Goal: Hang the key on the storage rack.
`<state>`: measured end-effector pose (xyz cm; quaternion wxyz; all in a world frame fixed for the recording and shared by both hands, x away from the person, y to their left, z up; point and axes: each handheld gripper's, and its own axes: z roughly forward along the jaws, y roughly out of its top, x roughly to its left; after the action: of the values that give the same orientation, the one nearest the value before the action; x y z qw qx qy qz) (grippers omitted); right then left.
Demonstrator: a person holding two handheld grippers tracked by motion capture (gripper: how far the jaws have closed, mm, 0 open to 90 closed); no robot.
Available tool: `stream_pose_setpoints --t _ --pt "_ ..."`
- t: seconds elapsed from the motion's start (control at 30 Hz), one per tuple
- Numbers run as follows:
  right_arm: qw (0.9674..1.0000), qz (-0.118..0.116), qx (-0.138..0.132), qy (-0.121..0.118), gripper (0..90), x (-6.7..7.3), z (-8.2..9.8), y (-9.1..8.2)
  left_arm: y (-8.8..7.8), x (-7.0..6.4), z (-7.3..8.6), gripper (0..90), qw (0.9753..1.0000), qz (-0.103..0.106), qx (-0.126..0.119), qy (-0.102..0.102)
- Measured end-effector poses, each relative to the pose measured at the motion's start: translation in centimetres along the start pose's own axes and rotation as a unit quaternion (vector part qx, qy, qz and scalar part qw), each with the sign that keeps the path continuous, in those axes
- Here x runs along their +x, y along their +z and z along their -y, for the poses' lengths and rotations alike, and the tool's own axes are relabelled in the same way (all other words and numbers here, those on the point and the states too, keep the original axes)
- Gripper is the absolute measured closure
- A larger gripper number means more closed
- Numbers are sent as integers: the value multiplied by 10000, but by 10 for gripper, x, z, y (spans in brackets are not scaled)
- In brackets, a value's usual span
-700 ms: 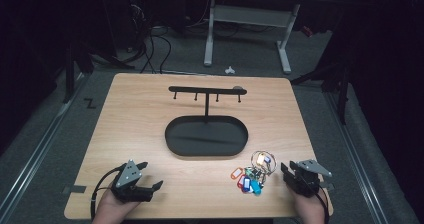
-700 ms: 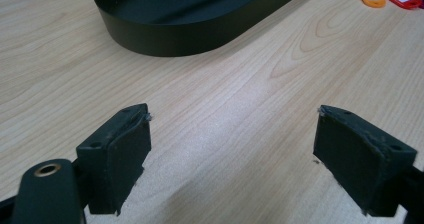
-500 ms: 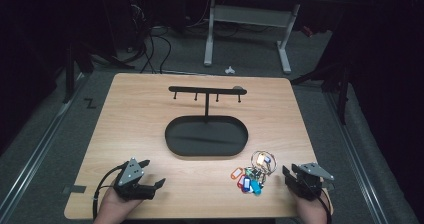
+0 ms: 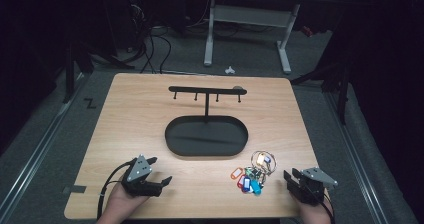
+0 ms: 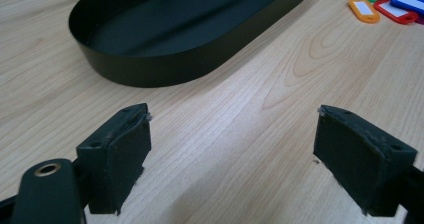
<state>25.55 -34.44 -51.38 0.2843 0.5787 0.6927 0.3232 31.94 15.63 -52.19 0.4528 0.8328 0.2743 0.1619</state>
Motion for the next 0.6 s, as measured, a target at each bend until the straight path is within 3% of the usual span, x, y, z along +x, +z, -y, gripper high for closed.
stream_pose_setpoints --t 0.33,0.6 --pt "9999 -80 15 -139 663 11 1 -6 7 -2 -4 156 9999 111 -3 77" --pt "9993 -262 90 -256 726 19 -4 -1 3 -2 -2 156 9999 72 31 79"
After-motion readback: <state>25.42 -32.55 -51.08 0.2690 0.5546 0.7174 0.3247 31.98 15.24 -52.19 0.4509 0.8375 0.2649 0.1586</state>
